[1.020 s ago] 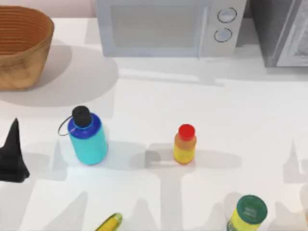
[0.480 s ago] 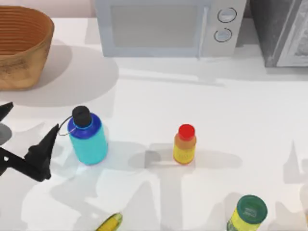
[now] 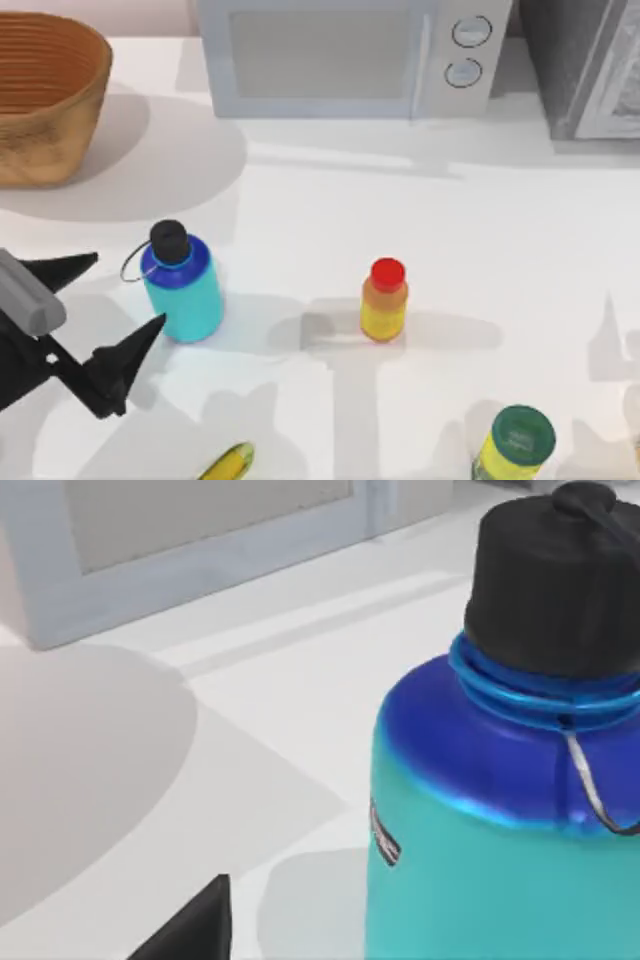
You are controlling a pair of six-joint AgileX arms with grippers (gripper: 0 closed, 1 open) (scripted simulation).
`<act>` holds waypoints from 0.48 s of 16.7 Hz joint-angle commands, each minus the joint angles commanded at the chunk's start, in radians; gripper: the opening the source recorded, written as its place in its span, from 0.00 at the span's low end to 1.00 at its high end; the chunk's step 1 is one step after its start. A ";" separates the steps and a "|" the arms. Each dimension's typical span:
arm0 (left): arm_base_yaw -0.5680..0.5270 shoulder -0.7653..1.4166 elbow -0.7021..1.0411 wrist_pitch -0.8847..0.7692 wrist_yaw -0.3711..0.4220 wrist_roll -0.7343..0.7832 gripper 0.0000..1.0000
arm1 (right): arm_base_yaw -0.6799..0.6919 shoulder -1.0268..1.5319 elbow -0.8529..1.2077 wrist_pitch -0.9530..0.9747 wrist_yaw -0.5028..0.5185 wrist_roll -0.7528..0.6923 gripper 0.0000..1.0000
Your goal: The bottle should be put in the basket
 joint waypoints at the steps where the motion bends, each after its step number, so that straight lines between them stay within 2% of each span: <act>1: 0.002 0.048 0.001 0.035 0.023 0.007 1.00 | 0.000 0.000 0.000 0.000 0.000 0.000 1.00; 4: 0.006 0.128 0.003 0.094 0.062 0.018 1.00 | 0.000 0.000 0.000 0.000 0.000 0.000 1.00; 8: 0.006 0.134 0.003 0.098 0.065 0.019 1.00 | 0.000 0.000 0.000 0.000 0.000 0.000 1.00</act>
